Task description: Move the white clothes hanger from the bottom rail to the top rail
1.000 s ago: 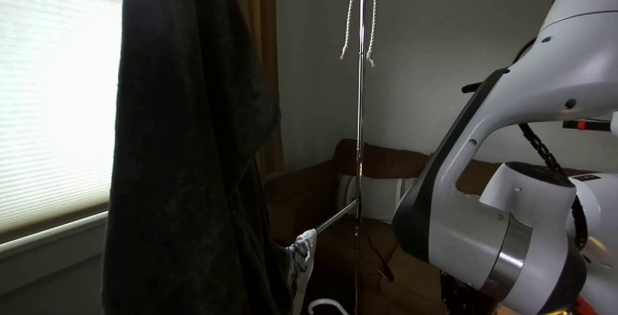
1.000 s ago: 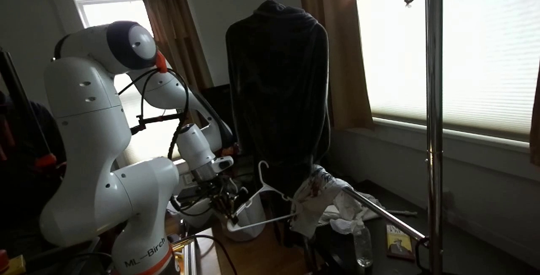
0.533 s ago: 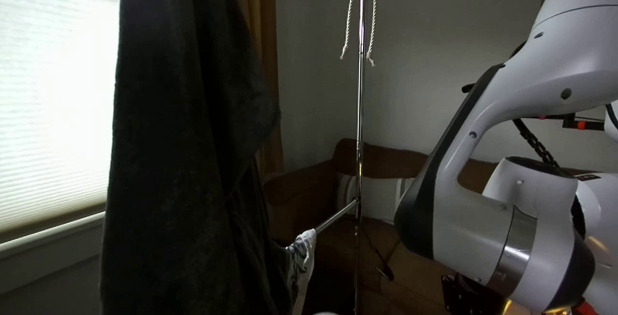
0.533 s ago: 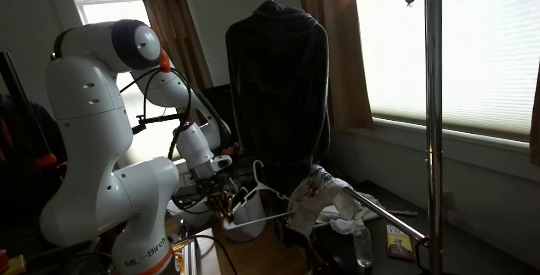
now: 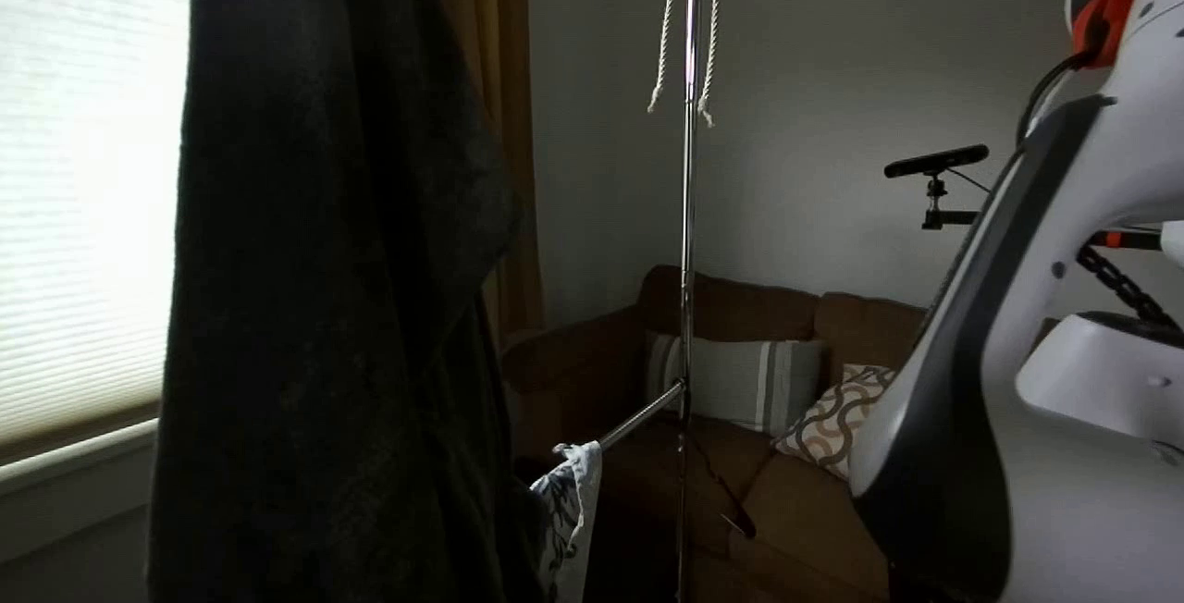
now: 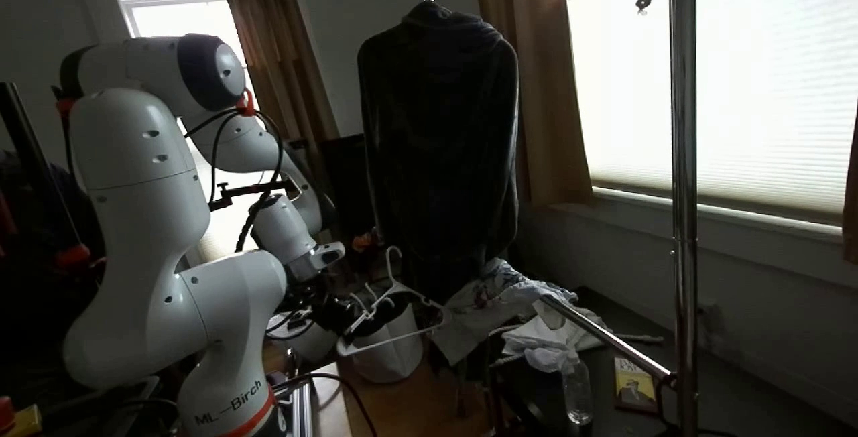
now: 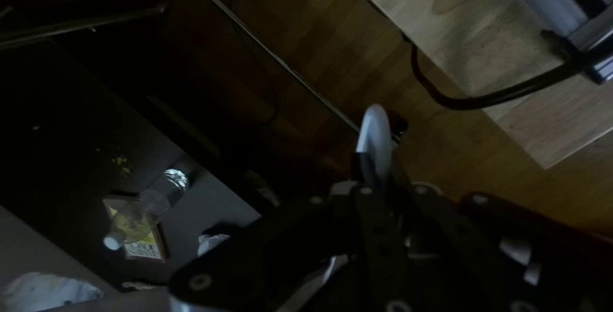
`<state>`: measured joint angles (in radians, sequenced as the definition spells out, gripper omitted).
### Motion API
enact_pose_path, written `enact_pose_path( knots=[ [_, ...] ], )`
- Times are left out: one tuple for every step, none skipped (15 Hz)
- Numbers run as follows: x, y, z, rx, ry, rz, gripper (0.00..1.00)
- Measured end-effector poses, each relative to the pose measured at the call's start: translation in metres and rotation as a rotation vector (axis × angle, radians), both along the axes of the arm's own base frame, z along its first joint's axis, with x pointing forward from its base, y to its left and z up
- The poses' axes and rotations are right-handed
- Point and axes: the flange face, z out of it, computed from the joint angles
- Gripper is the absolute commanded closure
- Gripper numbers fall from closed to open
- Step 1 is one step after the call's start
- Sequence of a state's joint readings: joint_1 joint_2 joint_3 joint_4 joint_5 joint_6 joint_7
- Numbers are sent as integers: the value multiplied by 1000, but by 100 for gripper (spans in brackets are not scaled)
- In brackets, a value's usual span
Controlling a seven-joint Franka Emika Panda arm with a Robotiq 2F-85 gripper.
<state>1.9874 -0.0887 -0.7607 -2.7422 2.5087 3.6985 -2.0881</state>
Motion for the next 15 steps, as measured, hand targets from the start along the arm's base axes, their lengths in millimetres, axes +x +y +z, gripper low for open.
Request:
enact_pose_path(
  knots=[
    [-7, 3, 5, -12, -22, -55, 98],
    [-13, 3, 11, -27, -45, -104, 98],
    [-19, 3, 19, -44, -70, -153, 98],
    [-24, 4, 26, -56, -95, -200, 98],
    [-28, 4, 33, -59, -117, -238, 98],
    [-32, 6, 37, -46, -128, -269, 98],
    [-38, 7, 40, -36, -141, -289, 98],
    [-42, 10, 43, -23, -155, -310, 98],
    [-47, 12, 45, -9, -166, -337, 98],
    [-52, 11, 48, -1, -191, -377, 98],
    [-55, 12, 51, 7, -213, -421, 98],
    [-59, 14, 54, 14, -232, -468, 98],
    [-62, 12, 58, 16, -261, -515, 93],
    [-62, 12, 58, 23, -268, -519, 93],
    [-62, 13, 59, 27, -265, -517, 98]
  ],
)
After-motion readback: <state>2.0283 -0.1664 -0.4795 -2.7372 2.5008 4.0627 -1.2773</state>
